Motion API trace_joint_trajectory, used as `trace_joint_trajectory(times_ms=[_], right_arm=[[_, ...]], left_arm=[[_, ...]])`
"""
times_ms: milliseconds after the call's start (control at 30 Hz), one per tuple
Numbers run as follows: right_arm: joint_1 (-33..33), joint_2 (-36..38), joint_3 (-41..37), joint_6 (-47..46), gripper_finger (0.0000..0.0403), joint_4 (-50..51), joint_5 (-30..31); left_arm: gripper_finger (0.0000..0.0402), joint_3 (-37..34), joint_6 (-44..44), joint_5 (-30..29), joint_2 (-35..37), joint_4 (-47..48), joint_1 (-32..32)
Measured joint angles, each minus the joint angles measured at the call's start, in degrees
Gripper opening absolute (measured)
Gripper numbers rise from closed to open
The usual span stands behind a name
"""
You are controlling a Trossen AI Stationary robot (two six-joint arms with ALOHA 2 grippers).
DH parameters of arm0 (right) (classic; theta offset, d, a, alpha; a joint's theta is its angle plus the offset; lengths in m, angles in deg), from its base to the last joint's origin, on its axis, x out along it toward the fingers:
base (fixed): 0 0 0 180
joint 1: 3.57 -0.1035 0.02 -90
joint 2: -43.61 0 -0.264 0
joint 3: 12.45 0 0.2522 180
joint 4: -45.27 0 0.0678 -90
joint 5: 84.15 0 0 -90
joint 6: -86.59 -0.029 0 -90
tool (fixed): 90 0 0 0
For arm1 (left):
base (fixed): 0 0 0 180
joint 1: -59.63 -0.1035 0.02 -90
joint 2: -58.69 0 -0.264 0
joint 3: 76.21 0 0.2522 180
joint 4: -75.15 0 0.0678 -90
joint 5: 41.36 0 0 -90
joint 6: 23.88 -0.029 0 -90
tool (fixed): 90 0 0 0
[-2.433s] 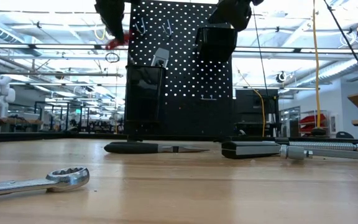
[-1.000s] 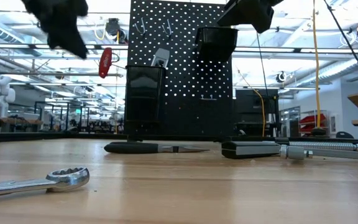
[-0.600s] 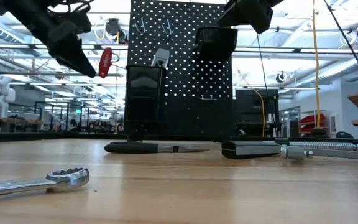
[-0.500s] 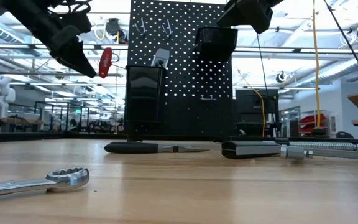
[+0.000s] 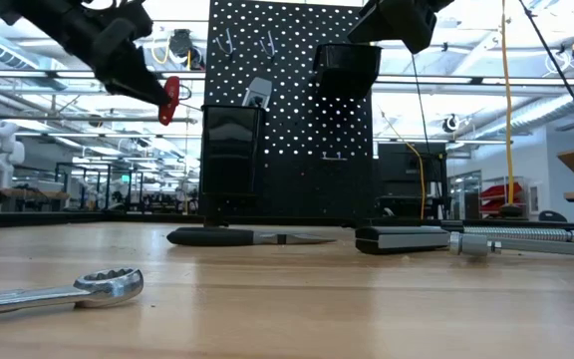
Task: Hang tools onto peg board
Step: Put the allen wrench into the left black bin on the pegboard
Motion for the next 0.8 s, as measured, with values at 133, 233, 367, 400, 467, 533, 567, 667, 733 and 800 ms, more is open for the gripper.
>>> trace_joint_trajectory(times_ms=[133, 233, 367, 400, 467, 533, 567, 667, 733, 800], right_arm=[[0.25, 0.00, 0.00, 0.03, 0.0231, -0.01, 0.00], [0.34, 0.00, 0.00, 0.07, 0.0231, -0.01, 0.00], [0.34, 0.00, 0.00, 0.53, 0.0231, -0.01, 0.00], [0.34, 0.00, 0.00, 0.62, 0.0231, -0.03, 0.00], [0.34, 0.00, 0.00, 0.62, 0.0231, -0.04, 0.00], [0.34, 0.00, 0.00, 0.64, 0.0231, -0.05, 0.00], [0.34, 0.00, 0.00, 0.64, 0.0231, -0.05, 0.00], [0.34, 0.00, 0.00, 0.64, 0.0231, -0.05, 0.00], [0.32, 0.00, 0.00, 0.65, 0.0231, -0.05, 0.00], [0.32, 0.00, 0.00, 0.64, 0.0231, -0.05, 0.00]], left_arm=[[0.0144, 0.00, -0.08, 0.40, -0.02, -1.69, -0.01], [0.0139, 0.00, 0.09, 0.42, -0.02, -1.94, -0.02], [0.0103, 0.00, 0.12, 0.40, -0.02, -1.98, -0.02], [0.0087, 0.00, 0.13, 0.40, -0.02, -1.99, -0.02], [0.0056, 0.00, 0.16, 0.38, -0.02, -2.03, -0.02], [0.0039, 0.00, 0.17, 0.38, -0.02, -2.19, -0.02], [0.0039, 0.00, 0.17, 0.39, -0.02, -2.25, -0.02], [0.0039, 1.28, 0.17, 0.40, -0.07, -1.29, -0.02], [0.0039, 3.90, 0.23, 0.52, -0.07, 0.79, -0.02], [0.0039, 7.70, 0.31, 0.52, -0.12, 3.97, -0.02]])
